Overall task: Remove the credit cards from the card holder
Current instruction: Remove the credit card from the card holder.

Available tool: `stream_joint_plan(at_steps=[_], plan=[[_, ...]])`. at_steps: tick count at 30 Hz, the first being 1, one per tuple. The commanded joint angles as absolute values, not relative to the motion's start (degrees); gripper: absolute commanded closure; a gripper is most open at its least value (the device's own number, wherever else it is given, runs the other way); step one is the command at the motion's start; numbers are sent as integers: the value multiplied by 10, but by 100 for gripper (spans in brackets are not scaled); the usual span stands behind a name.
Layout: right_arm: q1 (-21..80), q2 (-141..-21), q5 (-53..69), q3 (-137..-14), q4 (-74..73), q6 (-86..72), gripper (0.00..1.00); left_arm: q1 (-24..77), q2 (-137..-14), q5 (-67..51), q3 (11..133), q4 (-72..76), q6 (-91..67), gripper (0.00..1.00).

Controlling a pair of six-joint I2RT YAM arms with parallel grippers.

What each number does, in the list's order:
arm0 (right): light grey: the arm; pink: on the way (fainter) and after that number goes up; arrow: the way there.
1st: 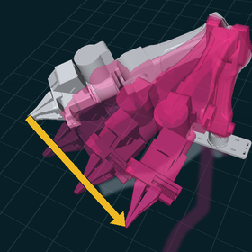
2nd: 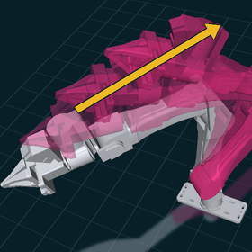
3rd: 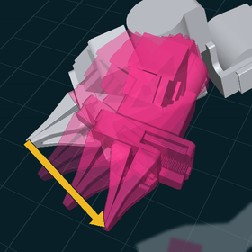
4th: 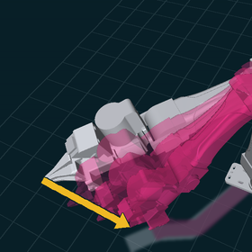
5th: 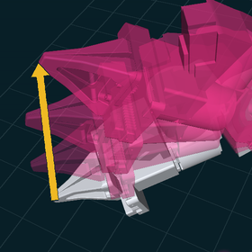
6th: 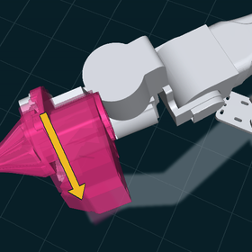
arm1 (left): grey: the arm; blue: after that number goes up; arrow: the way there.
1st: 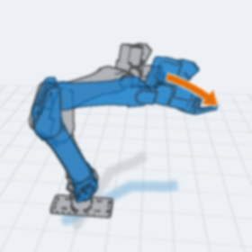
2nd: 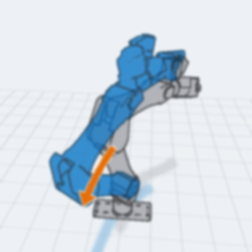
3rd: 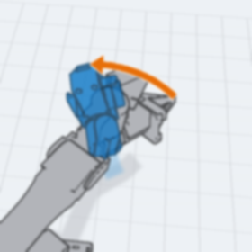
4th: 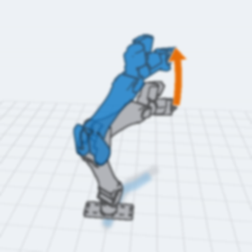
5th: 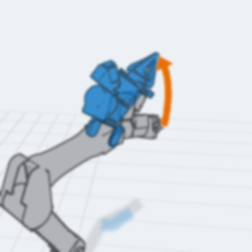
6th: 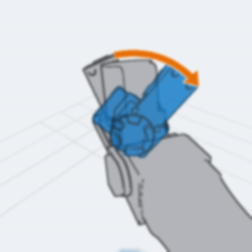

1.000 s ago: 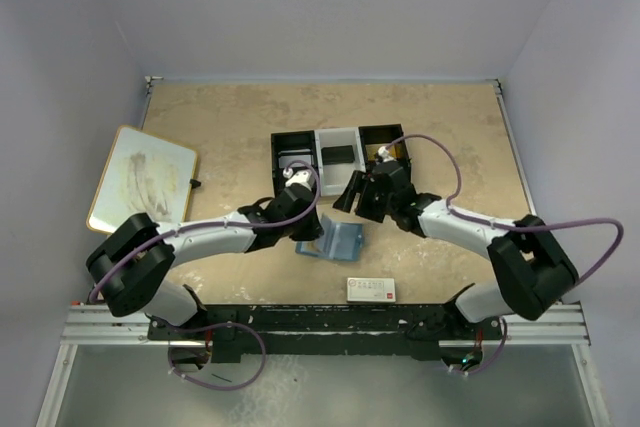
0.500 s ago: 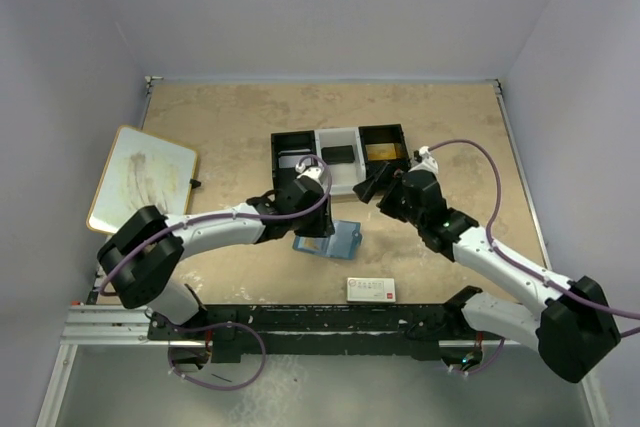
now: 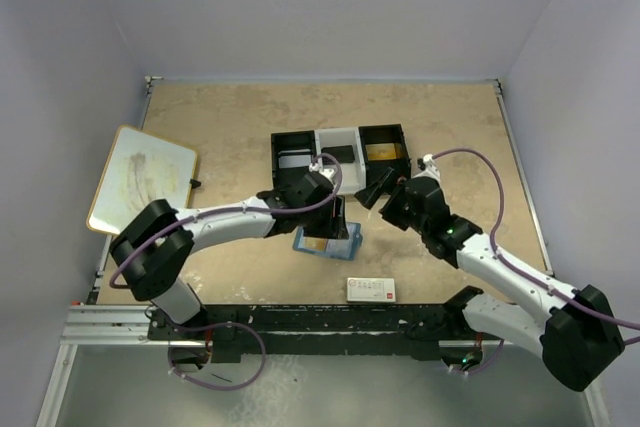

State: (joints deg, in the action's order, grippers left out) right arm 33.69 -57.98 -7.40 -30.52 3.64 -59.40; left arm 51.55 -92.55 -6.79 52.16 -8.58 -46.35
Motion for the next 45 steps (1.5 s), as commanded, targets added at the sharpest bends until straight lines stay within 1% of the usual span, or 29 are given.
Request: stream_joint_plan(at_steps=[1, 3, 4, 6, 7, 9, 10, 13, 16, 18, 23, 25, 27, 29, 33, 36, 41, 45], plan=[[336, -563, -3, -349, 11, -600, 8, 509, -852, 31, 630, -227, -417, 45], [336, -577, 48, -348, 46, -584, 13, 501, -830, 86, 631, -250, -395, 44], [336, -587, 59, -343, 64, -578, 17, 493, -820, 109, 612, -246, -387, 43], [337, -616, 80, -321, 135, -568, 23, 464, -792, 134, 553, -215, -379, 43], [338, -637, 104, -302, 188, -570, 29, 441, -783, 130, 526, -205, -388, 44], [339, -682, 139, -286, 233, -602, 37, 391, -764, 89, 490, -197, -415, 44], [343, -704, 146, -287, 254, -611, 39, 375, -756, 61, 479, -196, -421, 44], [369, -762, 132, -307, 286, -616, 42, 368, -743, 42, 464, -180, -422, 43], [377, -827, 147, -359, 265, -599, 50, 368, -755, 22, 473, -169, -421, 43], [387, -846, 148, -378, 255, -586, 50, 368, -767, 9, 483, -165, -419, 43], [389, -868, 159, -375, 241, -583, 52, 368, -754, 24, 466, -143, -441, 26], [388, -869, 161, -368, 246, -585, 52, 368, -741, 30, 449, -120, -454, 22], [388, -877, 170, -365, 252, -581, 52, 368, -739, 25, 439, -102, -466, 21], [389, -895, 176, -365, 248, -581, 53, 368, -750, 13, 438, -94, -468, 23], [389, -911, 182, -338, 275, -601, 56, 368, -771, -7, 446, -96, -468, 31], [387, -909, 190, -318, 288, -624, 58, 368, -769, -8, 444, -95, -469, 35], [386, -946, 188, -346, 259, -593, 62, 369, -788, -34, 444, -87, -462, 39], [381, -964, 194, -348, 277, -592, 66, 371, -806, -55, 443, -77, -463, 47]])
